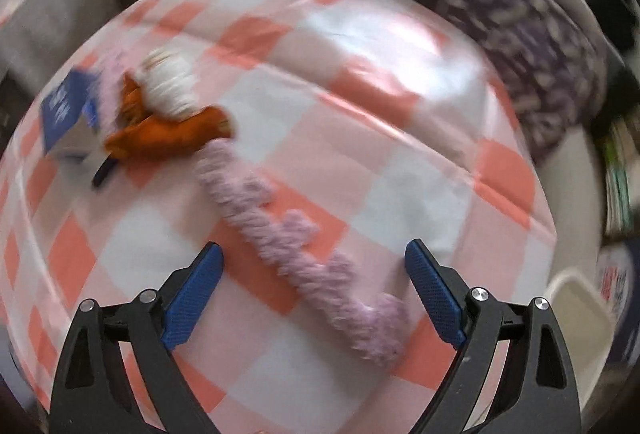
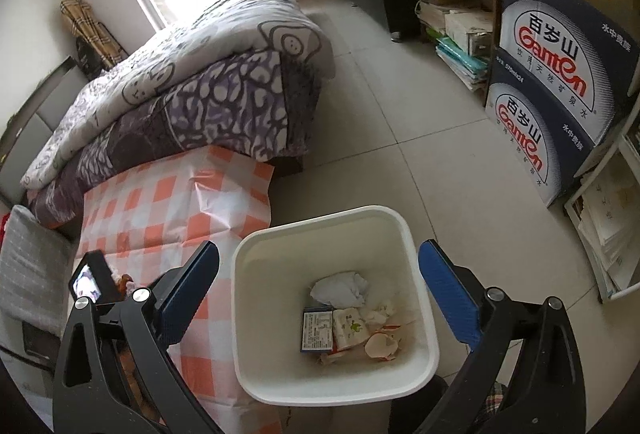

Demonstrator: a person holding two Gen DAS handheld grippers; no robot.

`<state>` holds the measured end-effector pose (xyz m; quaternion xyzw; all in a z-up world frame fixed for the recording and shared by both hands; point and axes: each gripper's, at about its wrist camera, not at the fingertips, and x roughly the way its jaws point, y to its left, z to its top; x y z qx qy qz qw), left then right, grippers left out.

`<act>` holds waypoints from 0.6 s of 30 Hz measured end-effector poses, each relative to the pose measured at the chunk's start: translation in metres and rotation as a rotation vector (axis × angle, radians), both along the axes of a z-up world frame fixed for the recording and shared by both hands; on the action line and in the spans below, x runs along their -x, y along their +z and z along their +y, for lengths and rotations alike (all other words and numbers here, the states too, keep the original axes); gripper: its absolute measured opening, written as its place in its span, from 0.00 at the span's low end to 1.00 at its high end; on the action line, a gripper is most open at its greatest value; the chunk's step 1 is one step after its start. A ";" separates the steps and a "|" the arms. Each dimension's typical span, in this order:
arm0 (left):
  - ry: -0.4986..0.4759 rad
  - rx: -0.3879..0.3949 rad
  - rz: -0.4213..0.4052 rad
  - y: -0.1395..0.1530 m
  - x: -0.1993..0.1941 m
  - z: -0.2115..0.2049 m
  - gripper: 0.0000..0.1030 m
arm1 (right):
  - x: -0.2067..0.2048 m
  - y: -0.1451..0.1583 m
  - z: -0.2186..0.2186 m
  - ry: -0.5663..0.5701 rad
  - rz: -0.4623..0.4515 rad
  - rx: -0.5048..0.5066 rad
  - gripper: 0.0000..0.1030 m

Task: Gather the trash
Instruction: 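Grasp the pink fuzzy strip with the left tool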

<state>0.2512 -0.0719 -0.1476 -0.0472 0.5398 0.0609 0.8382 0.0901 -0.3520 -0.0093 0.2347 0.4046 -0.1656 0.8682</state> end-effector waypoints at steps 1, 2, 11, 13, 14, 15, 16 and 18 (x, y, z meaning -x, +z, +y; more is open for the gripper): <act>-0.036 -0.009 0.001 -0.001 0.001 -0.003 0.86 | -0.002 -0.001 0.003 0.003 0.002 -0.006 0.93; -0.069 -0.014 0.001 -0.001 0.002 -0.005 0.85 | -0.002 -0.001 0.005 0.008 0.002 -0.011 0.93; -0.297 0.010 0.002 0.010 0.024 0.016 0.26 | -0.026 -0.005 0.055 0.084 0.016 -0.021 0.93; -0.304 0.017 0.005 0.011 0.030 0.029 0.26 | -0.033 -0.007 0.067 0.100 0.026 -0.018 0.93; -0.302 0.019 0.008 0.012 0.032 0.037 0.25 | -0.036 -0.009 0.075 0.112 0.032 -0.015 0.93; -0.300 0.020 0.009 0.014 0.036 0.044 0.25 | -0.040 -0.010 0.082 0.125 0.036 -0.012 0.93; -0.298 0.019 0.004 0.018 0.040 0.054 0.25 | -0.043 -0.011 0.088 0.138 0.039 -0.011 0.93; -0.292 0.015 -0.013 0.026 0.047 0.073 0.25 | -0.049 -0.014 0.104 0.166 0.047 -0.004 0.93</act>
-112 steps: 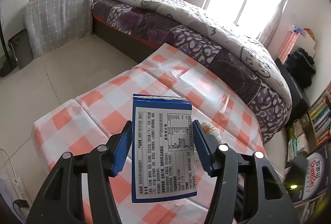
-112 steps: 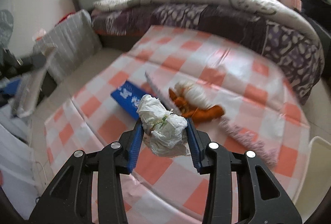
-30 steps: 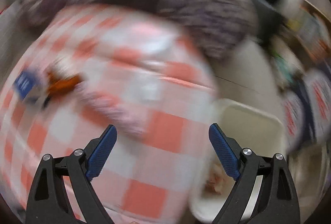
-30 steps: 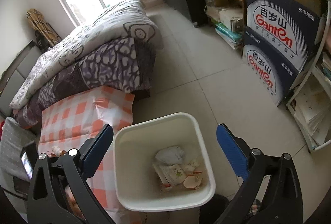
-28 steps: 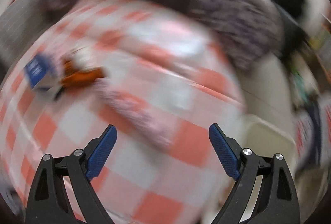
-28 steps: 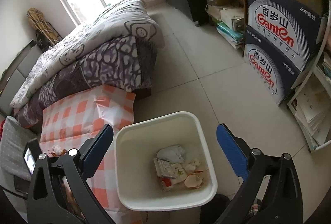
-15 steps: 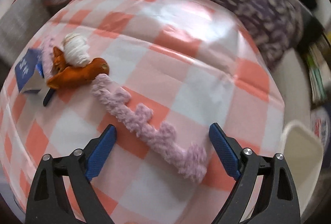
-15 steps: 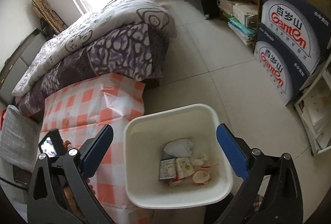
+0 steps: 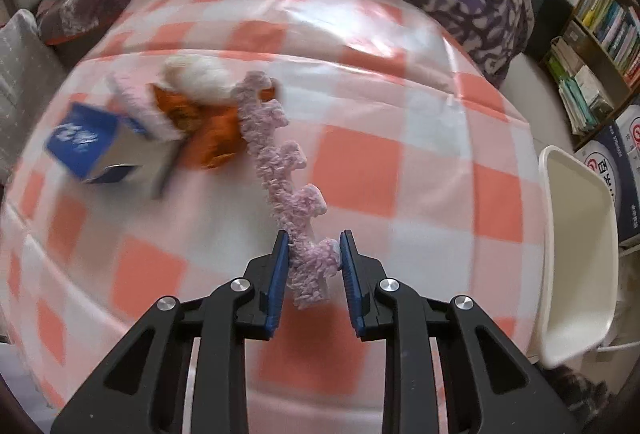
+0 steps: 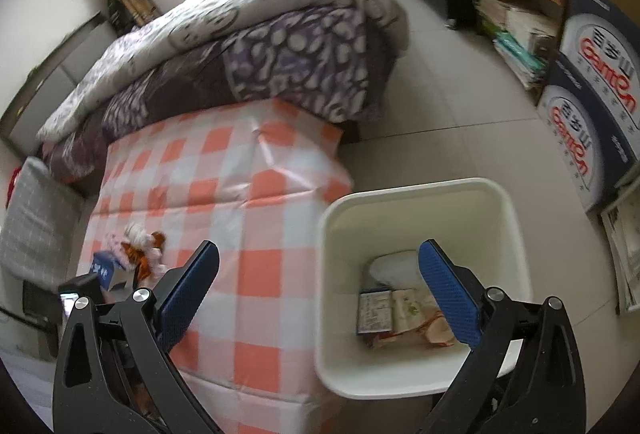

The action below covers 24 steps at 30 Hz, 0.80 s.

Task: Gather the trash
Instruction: 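Grasp the pink fuzzy strip with the left tool, then lift the pink strip with the left tool while the right tool grasps the blue carton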

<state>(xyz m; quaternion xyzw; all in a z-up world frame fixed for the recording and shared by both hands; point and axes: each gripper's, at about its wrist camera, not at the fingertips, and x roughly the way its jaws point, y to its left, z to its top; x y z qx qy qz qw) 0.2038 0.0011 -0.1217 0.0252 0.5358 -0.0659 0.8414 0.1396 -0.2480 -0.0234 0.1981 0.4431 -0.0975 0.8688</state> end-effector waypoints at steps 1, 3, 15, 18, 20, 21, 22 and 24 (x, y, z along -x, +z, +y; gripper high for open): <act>0.006 0.005 -0.011 0.005 0.003 0.009 0.25 | -0.004 -0.002 0.010 0.018 0.004 0.003 0.93; 0.029 0.027 -0.035 0.018 0.011 0.034 0.25 | -0.012 -0.006 0.028 0.050 0.010 0.003 0.93; 0.271 0.137 -0.191 0.101 0.040 0.176 0.25 | -0.057 -0.036 0.183 0.419 -0.042 0.092 0.93; 0.297 0.144 -0.267 0.136 0.050 0.202 0.25 | -0.063 -0.040 0.239 0.626 -0.114 0.159 0.93; 0.313 0.139 -0.339 0.161 0.058 0.216 0.25 | -0.071 -0.042 0.273 0.736 -0.147 0.203 0.93; 0.332 0.130 -0.375 0.171 0.062 0.223 0.25 | -0.076 -0.042 0.286 0.772 -0.151 0.216 0.93; 0.355 0.132 -0.401 0.179 0.064 0.231 0.25 | -0.083 -0.043 0.303 0.816 -0.153 0.227 0.93; 0.393 0.171 -0.421 0.189 0.067 0.246 0.26 | -0.098 -0.046 0.336 0.904 -0.153 0.253 0.93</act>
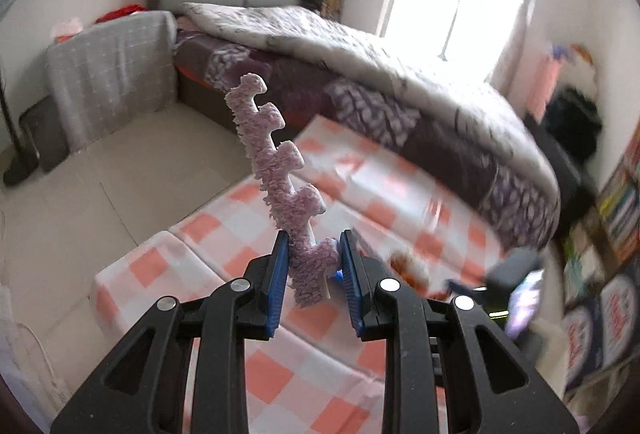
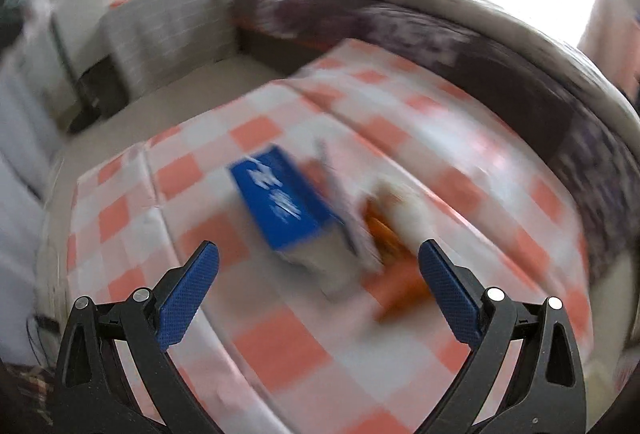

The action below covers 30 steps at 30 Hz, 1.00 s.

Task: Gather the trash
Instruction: 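Lift the pink strip with the left tool while the right tool grasps the blue carton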

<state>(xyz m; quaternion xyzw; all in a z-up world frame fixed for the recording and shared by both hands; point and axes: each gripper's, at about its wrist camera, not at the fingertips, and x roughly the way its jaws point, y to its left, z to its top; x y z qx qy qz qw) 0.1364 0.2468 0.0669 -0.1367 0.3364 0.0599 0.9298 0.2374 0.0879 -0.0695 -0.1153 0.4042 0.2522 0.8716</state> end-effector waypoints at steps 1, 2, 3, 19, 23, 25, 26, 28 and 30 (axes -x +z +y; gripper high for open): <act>0.009 0.023 -0.006 0.003 0.001 0.006 0.26 | -0.004 -0.002 0.011 0.030 -0.005 0.017 0.93; 0.018 0.036 -0.010 0.004 0.000 0.010 0.26 | -0.007 -0.003 0.020 0.053 -0.010 0.034 0.93; 0.025 0.044 -0.011 0.005 0.000 0.013 0.26 | -0.012 -0.006 0.033 0.087 -0.011 0.060 0.93; 0.113 0.126 -0.021 0.005 0.009 0.048 0.26 | -0.040 -0.050 0.058 0.043 0.112 0.179 0.47; 0.123 0.137 -0.040 0.008 0.011 0.049 0.26 | -0.024 -0.023 0.046 -0.008 0.091 0.060 0.42; 0.128 0.134 -0.053 0.010 0.012 0.047 0.26 | -0.013 -0.004 0.040 -0.031 0.068 -0.004 0.42; 0.130 0.129 -0.060 0.012 0.013 0.046 0.26 | -0.006 0.008 0.036 -0.047 0.053 -0.044 0.42; 0.132 0.120 -0.070 0.014 0.015 0.044 0.26 | 0.004 0.024 0.028 -0.073 0.044 -0.109 0.42; 0.126 0.121 -0.074 0.015 0.017 0.042 0.26 | 0.016 0.042 0.016 -0.109 0.035 -0.186 0.42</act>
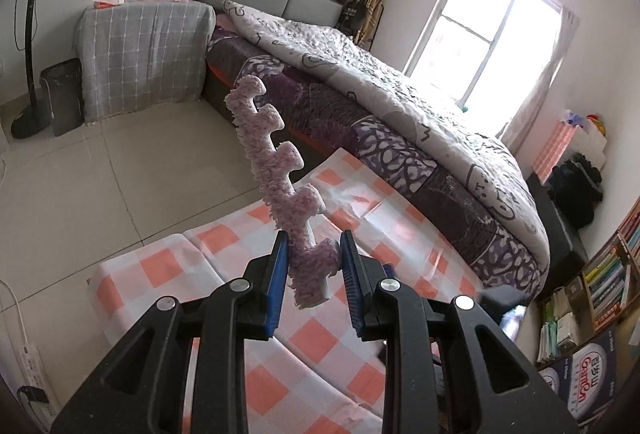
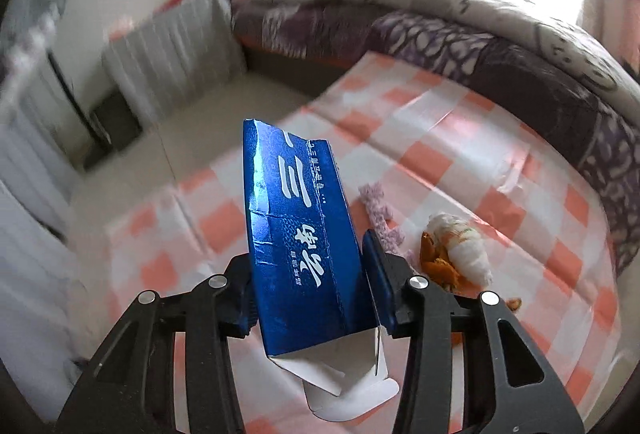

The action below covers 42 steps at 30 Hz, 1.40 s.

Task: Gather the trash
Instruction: 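Lift the pink strip with the left tool while the right tool grasps the blue carton, then carry the strip and carton over the white bin and open both tools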

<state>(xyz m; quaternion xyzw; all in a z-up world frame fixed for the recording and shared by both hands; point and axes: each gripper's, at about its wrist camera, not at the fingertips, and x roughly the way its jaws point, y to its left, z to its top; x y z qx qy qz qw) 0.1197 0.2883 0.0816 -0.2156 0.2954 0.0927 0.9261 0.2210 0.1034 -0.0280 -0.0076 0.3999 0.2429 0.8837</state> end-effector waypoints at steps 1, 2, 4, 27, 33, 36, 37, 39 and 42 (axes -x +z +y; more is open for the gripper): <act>-0.003 0.001 -0.002 0.001 0.001 -0.001 0.26 | 0.004 0.006 -0.005 -0.011 -0.004 -0.026 0.42; -0.006 0.000 -0.004 0.001 0.001 -0.003 0.26 | 0.012 0.014 -0.012 -0.023 -0.011 -0.050 0.42; -0.015 -0.003 -0.006 0.002 0.002 -0.006 0.26 | 0.025 0.024 -0.022 -0.042 -0.022 -0.074 0.42; -0.231 -0.032 0.032 -0.011 -0.016 -0.112 0.26 | 0.087 0.037 -0.179 -0.278 -0.058 -0.188 0.42; -0.300 -0.071 0.035 -0.015 -0.023 -0.156 0.26 | 0.095 0.042 -0.214 -0.348 -0.062 -0.177 0.42; -0.341 -0.084 0.040 -0.018 -0.025 -0.179 0.26 | 0.100 0.044 -0.230 -0.372 -0.056 -0.178 0.42; -0.353 -0.087 0.040 -0.019 -0.026 -0.186 0.26 | 0.102 0.045 -0.237 -0.387 -0.060 -0.173 0.42; -0.383 -0.093 0.039 -0.020 -0.025 -0.201 0.26 | 0.105 0.046 -0.249 -0.414 -0.060 -0.167 0.42; -0.430 -0.116 0.038 -0.023 -0.024 -0.224 0.26 | 0.112 0.044 -0.275 -0.475 -0.040 -0.160 0.42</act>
